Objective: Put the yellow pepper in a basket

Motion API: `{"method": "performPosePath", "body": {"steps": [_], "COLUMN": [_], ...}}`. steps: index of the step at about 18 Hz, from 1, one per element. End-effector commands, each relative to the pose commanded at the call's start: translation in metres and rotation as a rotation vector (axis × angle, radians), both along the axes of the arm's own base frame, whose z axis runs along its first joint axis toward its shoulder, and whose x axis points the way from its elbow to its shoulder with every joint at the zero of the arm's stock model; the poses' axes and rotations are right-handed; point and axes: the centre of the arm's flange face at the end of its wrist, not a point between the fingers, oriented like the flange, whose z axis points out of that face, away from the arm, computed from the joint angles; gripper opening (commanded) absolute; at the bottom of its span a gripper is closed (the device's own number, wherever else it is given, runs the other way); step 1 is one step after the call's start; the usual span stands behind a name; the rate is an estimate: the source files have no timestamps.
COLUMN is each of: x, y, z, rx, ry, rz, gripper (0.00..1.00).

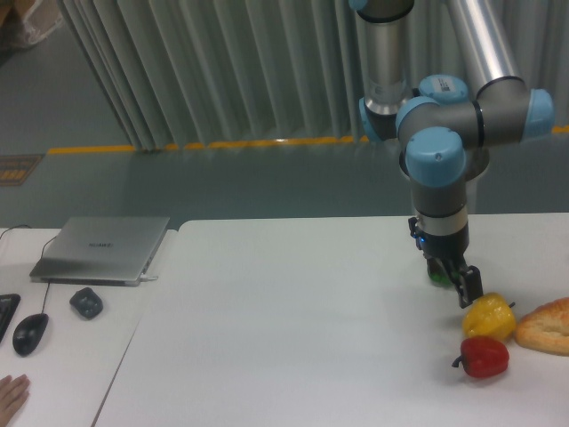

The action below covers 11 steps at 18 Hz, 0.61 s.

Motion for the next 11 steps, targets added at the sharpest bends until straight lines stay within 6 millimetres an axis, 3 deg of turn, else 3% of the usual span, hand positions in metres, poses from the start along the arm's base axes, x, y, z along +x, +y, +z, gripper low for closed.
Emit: {"method": "performPosePath", "body": {"steps": [2,6,11], "x": [0.012,0.039,0.042], "y": [0.000,0.012,0.007], "z": [0.017,0.029,0.027], "rx": [0.037,0.088,0.059], "ry": [-0.008,-0.043,-0.058], "rz": [-0.017,-0.063,-0.061], "gripper": [1.00,1.00,1.00]}}
